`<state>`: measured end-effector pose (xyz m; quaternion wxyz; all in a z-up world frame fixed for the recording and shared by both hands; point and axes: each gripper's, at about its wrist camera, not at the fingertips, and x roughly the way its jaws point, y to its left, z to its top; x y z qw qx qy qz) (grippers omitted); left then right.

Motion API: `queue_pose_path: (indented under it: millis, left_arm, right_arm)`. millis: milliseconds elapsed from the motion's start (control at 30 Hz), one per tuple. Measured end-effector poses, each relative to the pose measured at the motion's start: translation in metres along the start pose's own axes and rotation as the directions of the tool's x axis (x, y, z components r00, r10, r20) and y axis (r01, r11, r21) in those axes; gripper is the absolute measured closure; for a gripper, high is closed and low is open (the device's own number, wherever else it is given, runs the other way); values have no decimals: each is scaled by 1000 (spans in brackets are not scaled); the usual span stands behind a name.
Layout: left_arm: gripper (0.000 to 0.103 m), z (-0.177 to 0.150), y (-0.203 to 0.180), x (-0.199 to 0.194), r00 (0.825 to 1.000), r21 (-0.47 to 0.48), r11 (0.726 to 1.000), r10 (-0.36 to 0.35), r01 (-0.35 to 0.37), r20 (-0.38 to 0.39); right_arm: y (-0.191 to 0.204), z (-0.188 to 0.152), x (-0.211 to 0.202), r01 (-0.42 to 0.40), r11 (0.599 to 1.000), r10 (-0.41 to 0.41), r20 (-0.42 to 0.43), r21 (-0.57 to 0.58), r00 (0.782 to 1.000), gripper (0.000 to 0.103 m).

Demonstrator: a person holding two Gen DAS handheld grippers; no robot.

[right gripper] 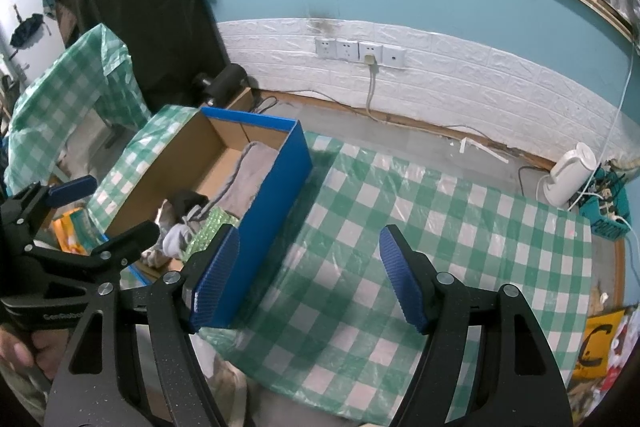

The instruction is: Organize soft objects

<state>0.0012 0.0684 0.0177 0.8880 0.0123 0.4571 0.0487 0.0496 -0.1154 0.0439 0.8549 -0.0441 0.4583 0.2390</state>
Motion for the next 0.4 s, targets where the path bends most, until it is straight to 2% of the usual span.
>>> queue_pose_path:
  millis: [400]
  left_arm:
    - [2, 0, -1, 0, 1000, -2, 1000, 0, 0, 0]
  right_arm:
    - [0, -2, 1, 2, 1000, -2, -4, -4, 1000, 30]
